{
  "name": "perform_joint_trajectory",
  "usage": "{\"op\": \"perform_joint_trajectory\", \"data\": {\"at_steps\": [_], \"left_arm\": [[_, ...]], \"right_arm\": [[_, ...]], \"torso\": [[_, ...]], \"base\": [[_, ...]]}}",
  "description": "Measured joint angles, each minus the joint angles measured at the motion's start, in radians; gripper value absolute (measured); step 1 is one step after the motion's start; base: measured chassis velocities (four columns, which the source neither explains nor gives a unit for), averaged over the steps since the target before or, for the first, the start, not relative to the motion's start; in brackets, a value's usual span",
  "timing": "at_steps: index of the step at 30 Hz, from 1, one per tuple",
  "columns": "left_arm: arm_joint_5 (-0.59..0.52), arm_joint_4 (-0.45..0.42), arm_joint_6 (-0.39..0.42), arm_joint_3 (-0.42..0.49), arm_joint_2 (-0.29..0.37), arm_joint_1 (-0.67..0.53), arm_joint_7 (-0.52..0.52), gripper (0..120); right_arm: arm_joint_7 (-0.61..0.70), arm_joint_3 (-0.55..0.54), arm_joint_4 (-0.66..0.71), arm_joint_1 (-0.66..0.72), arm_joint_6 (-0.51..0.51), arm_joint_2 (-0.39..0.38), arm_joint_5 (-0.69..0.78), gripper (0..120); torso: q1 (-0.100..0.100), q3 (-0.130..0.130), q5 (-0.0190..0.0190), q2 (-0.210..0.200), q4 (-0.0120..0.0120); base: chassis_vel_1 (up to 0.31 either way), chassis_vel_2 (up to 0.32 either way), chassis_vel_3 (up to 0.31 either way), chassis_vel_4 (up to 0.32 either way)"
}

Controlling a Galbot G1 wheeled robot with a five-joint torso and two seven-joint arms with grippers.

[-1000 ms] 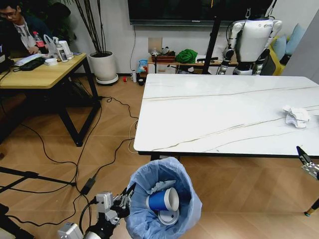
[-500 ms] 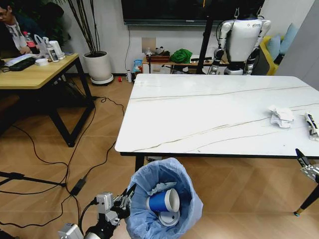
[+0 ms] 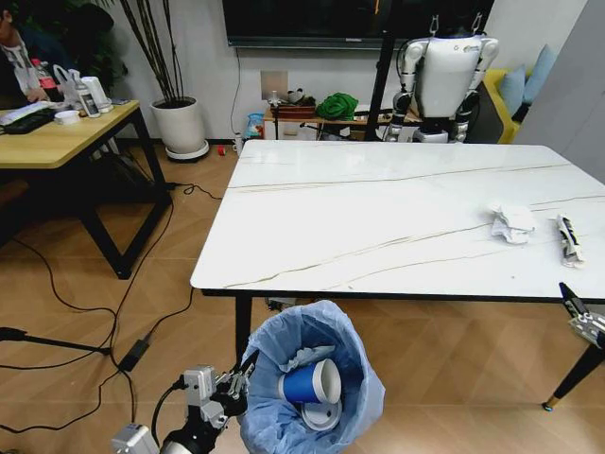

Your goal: Pick up the trash bin and place the trash from the table into it.

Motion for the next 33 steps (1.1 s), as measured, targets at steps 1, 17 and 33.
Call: {"op": "perform_joint_trajectory", "data": {"at_steps": [1, 17, 33], "left_arm": [[0.0, 0.0, 0.0, 0.0, 0.0, 0.0, 0.0, 0], [0.0, 0.006, 0.0, 0.003, -0.003, -0.003, 0.001, 0], [-0.001, 0.005, 0.0, 0.001, 0.0, -0.002, 0.002, 0]], "right_arm": [[0.0, 0.0, 0.0, 0.001, 0.0, -0.002, 0.001, 100], [-0.002, -0.001, -0.007, 0.002, 0.003, -0.002, 0.002, 100], [-0.006, -0.002, -0.008, 0.001, 0.006, 0.003, 0.0, 100]], "torso": [[0.0, 0.0, 0.0001, 0.0, 0.0002], [0.0, 0.0, 0.0001, 0.0, 0.0], [0.0, 0.0, 0.0001, 0.0, -0.0001]], "base": [[-0.128, -0.122, 0.135, 0.127], [-0.11, -0.105, 0.109, 0.105], [-0.116, -0.107, 0.104, 0.109]]}}
